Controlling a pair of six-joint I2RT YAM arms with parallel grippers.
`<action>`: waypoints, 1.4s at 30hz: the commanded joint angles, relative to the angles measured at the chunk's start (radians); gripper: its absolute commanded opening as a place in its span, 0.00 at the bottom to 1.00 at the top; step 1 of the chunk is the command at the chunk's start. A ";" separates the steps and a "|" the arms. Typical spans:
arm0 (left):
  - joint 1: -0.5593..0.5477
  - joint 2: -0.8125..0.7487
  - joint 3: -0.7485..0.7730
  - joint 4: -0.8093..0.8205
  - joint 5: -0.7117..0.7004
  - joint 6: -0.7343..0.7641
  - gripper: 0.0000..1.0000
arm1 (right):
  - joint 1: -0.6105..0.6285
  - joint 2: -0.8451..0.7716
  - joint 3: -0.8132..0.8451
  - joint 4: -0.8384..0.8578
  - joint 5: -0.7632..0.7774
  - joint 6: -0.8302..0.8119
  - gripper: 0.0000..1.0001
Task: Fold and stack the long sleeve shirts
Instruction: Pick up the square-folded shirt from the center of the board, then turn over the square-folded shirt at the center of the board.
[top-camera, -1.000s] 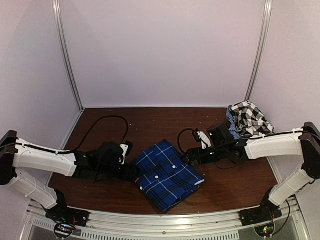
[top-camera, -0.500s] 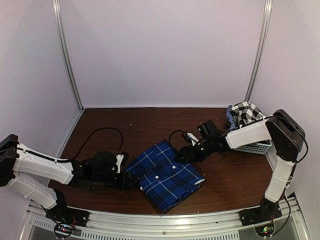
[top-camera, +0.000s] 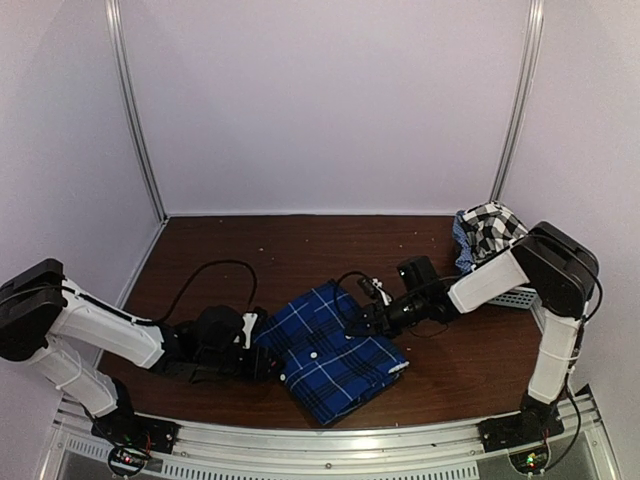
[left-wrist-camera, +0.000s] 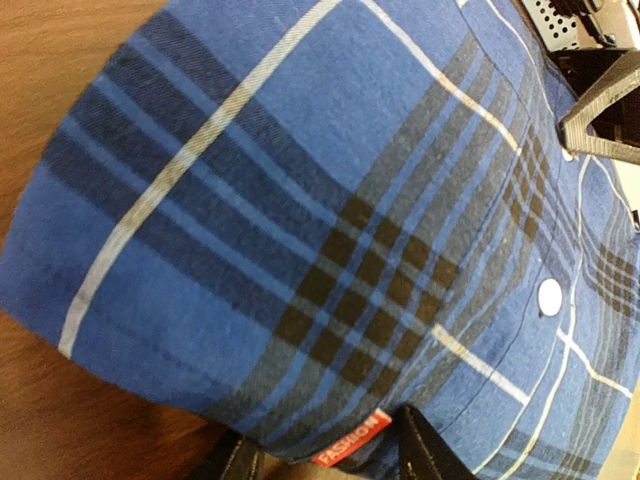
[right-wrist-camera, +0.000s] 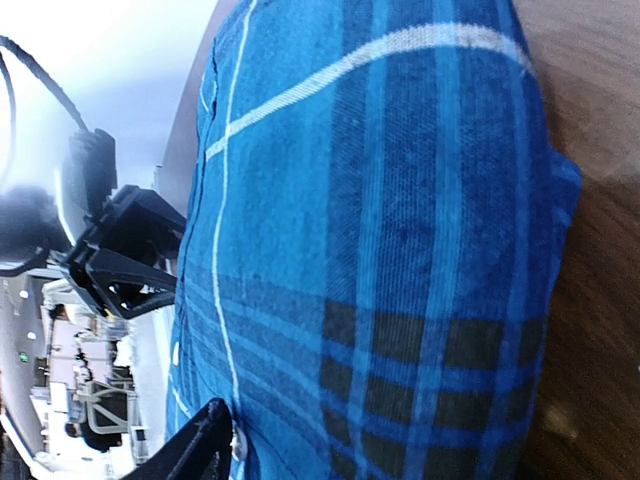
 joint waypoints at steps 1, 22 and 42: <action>0.002 0.058 0.034 0.038 0.038 0.034 0.46 | 0.037 0.080 -0.049 0.129 -0.079 0.136 0.67; 0.051 -0.181 0.129 -0.263 -0.228 0.174 0.46 | -0.190 -0.458 0.164 -0.756 0.359 -0.268 0.00; 0.203 -0.252 0.156 -0.395 -0.258 0.257 0.46 | 0.160 -0.047 0.811 -1.502 1.485 -0.072 0.00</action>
